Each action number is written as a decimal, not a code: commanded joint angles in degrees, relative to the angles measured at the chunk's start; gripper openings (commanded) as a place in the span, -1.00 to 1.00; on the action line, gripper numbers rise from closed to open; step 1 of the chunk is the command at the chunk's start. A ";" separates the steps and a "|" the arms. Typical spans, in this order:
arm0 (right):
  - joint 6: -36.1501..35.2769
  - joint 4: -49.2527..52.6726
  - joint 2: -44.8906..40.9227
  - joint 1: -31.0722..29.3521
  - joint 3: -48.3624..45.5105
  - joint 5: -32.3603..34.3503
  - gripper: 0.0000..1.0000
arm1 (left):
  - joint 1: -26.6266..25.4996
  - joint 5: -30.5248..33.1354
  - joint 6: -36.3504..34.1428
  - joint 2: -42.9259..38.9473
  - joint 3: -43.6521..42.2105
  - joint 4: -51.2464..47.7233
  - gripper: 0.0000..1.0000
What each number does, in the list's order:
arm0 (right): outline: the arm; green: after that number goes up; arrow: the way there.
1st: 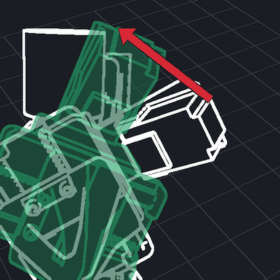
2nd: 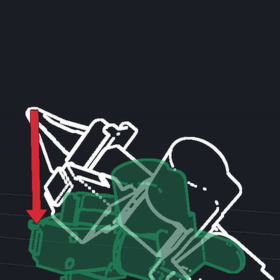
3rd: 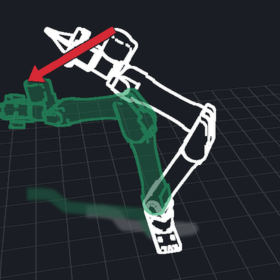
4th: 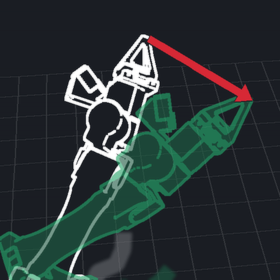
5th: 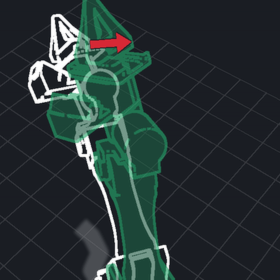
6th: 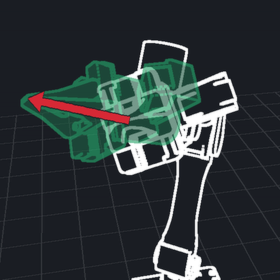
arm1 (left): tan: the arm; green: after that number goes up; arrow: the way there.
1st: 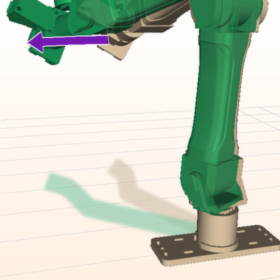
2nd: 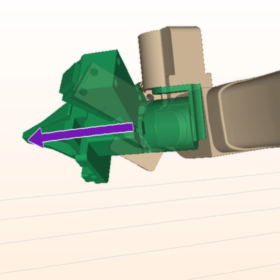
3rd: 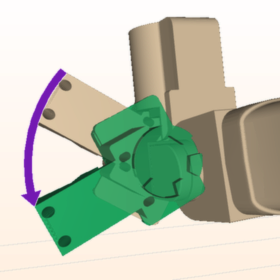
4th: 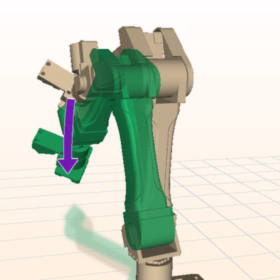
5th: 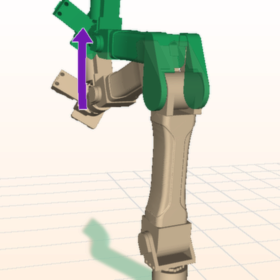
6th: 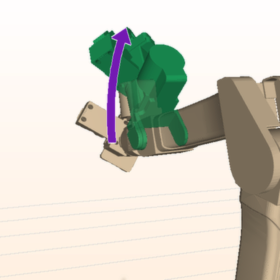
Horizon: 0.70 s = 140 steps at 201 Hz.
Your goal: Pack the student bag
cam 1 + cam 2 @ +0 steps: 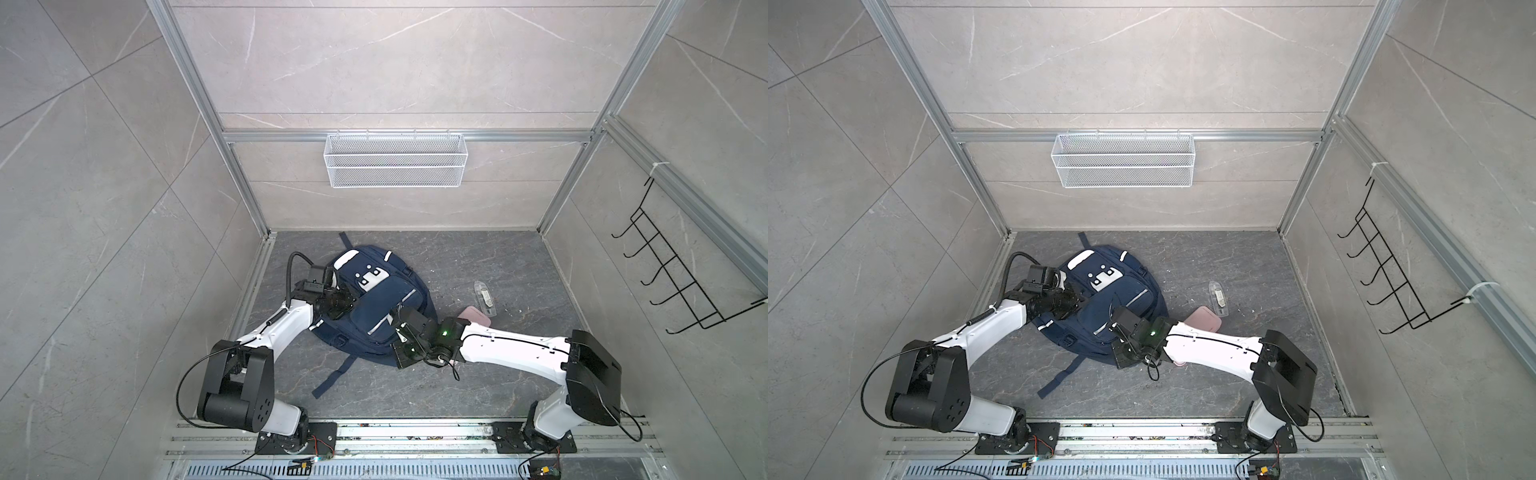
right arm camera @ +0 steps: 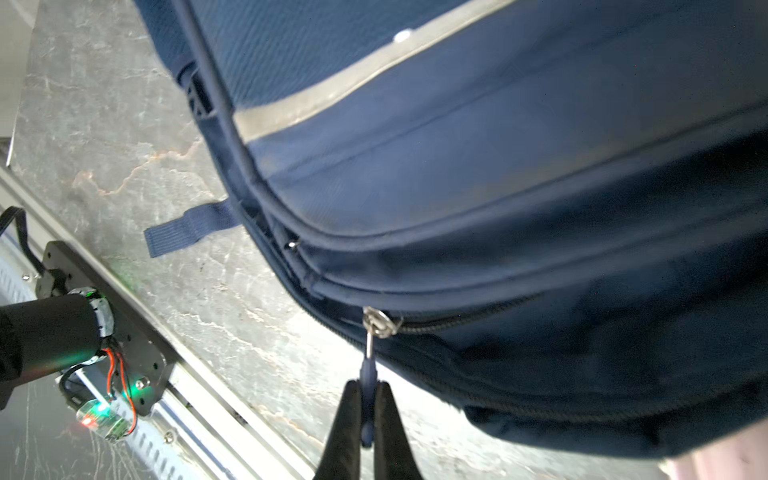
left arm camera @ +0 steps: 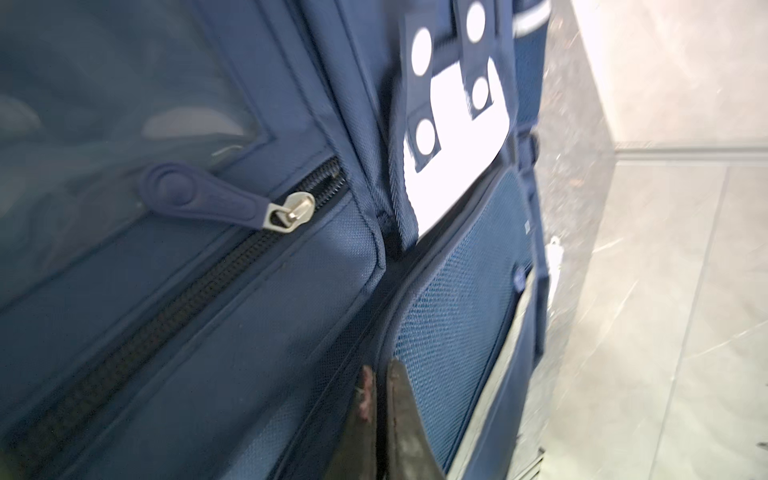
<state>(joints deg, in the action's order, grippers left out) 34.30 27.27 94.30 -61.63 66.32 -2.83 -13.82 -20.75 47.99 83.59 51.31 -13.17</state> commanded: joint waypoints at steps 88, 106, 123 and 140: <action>6.60 -5.26 20.36 -3.88 25.80 -2.16 -1.00 | 0.71 4.86 7.68 -5.04 -3.80 9.06 -1.00; 6.96 -4.89 20.39 -2.79 26.21 -2.21 -1.00 | 1.58 5.03 8.43 -6.86 -5.92 9.25 -1.00; 7.28 -6.23 18.03 -1.26 22.82 -2.23 -1.00 | 2.35 5.16 8.83 -8.76 -7.63 9.17 -1.00; 7.31 -7.57 14.85 0.61 18.03 -2.44 -1.00 | 2.45 5.38 9.70 -10.61 -9.24 9.22 -1.00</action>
<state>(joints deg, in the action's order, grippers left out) 40.80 24.69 114.19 -63.59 88.20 -5.34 -12.12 -17.06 54.65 77.01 43.55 -5.63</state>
